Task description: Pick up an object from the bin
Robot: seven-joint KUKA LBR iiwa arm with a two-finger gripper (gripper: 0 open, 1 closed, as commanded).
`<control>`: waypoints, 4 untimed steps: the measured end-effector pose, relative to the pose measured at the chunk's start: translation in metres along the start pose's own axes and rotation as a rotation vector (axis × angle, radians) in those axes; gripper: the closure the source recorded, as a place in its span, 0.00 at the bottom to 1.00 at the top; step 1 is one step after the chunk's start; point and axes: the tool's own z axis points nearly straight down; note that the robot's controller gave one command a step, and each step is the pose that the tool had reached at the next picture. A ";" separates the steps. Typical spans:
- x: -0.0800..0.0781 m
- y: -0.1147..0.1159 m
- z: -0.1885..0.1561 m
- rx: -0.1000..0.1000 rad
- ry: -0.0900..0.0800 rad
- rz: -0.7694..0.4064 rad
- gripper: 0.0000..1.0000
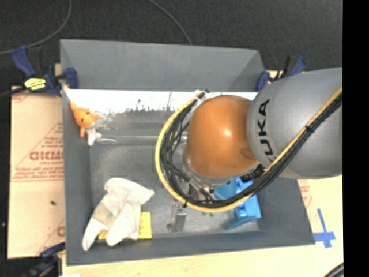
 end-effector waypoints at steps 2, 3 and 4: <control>-0.011 0.066 0.078 0.000 -0.009 -0.491 0.00; -0.023 0.094 0.055 -0.001 -0.008 -0.455 0.00; -0.008 0.091 0.063 0.002 -0.010 -0.860 0.00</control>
Offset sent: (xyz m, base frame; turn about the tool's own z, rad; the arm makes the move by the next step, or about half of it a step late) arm 0.0103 0.0978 -0.1211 -0.7230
